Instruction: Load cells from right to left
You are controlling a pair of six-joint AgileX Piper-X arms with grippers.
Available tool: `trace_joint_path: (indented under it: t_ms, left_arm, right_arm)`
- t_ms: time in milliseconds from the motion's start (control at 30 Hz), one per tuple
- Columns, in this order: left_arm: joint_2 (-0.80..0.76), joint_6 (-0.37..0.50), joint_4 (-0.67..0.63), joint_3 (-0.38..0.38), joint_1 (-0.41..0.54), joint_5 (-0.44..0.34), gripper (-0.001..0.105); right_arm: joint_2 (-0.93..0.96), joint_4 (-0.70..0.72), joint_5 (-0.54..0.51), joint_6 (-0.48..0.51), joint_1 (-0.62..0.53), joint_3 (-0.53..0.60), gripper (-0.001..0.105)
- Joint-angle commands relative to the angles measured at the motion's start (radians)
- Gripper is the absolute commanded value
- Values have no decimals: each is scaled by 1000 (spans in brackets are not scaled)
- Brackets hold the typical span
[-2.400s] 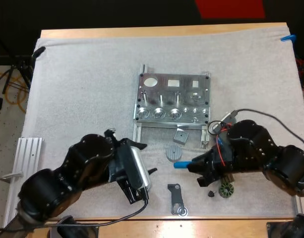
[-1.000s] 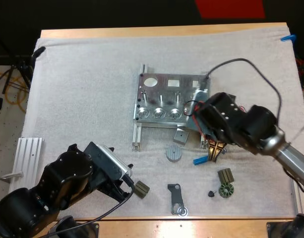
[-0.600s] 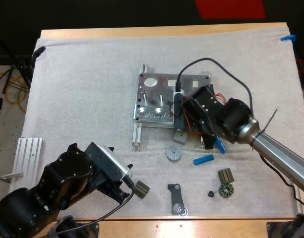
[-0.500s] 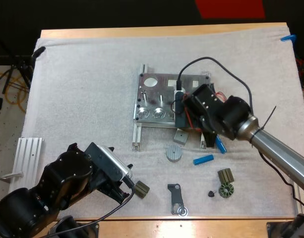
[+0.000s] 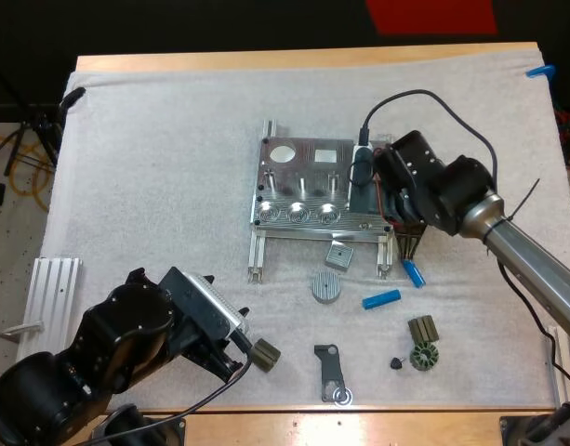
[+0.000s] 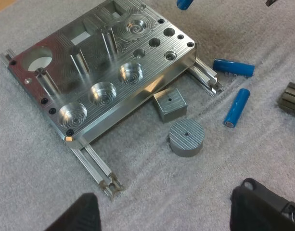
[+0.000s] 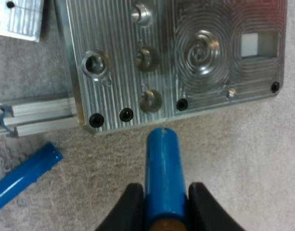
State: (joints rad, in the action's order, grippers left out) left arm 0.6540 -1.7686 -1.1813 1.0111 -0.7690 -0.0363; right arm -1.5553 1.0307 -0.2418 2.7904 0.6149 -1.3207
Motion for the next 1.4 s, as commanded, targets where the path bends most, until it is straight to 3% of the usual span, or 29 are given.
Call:
trace_joint_path:
  t_ms: [0,433,733,1367]
  left_arm:
    - [-2,2,-3,7,-1,-14,57]
    - [-2,2,-3,7,-1,-14,57]
    - [-2,2,-3,7,-1,-14,57]
    - [-2,9,-3,7,-1,-14,57]
  right_arm:
    - [-22,-12,17,18,-5,-12,0]
    - [-108,-70,4,18,-5,-12,0]
    - [-152,-93,-61,18,-5,-12,0]
    - [-156,-37,31,-17,-5,-12,0]
